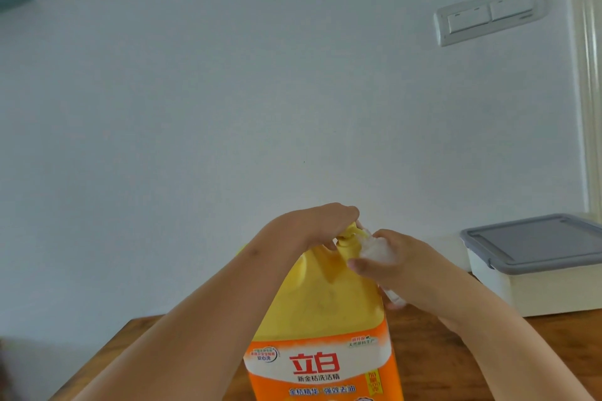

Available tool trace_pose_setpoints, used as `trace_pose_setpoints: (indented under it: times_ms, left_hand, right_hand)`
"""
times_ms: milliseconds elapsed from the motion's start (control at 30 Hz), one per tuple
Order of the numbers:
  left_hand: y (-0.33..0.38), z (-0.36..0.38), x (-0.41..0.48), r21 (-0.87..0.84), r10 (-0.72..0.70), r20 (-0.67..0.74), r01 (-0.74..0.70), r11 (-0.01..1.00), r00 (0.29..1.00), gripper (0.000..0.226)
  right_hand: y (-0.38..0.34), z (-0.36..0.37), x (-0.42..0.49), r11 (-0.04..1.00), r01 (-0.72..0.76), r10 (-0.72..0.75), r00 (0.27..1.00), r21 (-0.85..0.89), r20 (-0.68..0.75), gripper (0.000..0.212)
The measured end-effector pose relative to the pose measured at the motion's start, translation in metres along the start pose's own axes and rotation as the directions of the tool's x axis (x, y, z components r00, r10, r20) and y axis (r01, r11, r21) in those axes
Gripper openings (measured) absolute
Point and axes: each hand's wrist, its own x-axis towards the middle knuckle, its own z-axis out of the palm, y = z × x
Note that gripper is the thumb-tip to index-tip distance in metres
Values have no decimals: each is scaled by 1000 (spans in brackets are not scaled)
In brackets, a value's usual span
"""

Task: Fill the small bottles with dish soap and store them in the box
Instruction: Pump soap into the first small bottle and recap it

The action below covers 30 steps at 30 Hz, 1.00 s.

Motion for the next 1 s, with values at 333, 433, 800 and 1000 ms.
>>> trace_pose_setpoints:
  times_ms: [333, 433, 800, 1000]
  left_hand:
    - [-6, -5, -5, -209, 17, -15, -20, 978, 1000, 47]
    - [-5, -5, -4, -241, 0, -41, -10, 971, 999, 43]
    - [-5, 0, 6, -25, 12, -60, -13, 1000, 998, 36]
    - [-7, 3, 11, 29, -24, -63, 26, 999, 998, 25]
  right_hand:
    - [-10, -4, -5, 996, 50, -50, 999, 68, -2, 22]
    - [-13, -2, -3, 999, 36, -33, 997, 38, -65, 19]
    - [-4, 7, 4, 999, -24, 21, 990, -25, -139, 32]
    - [-4, 6, 0, 998, -53, 49, 995, -45, -85, 31]
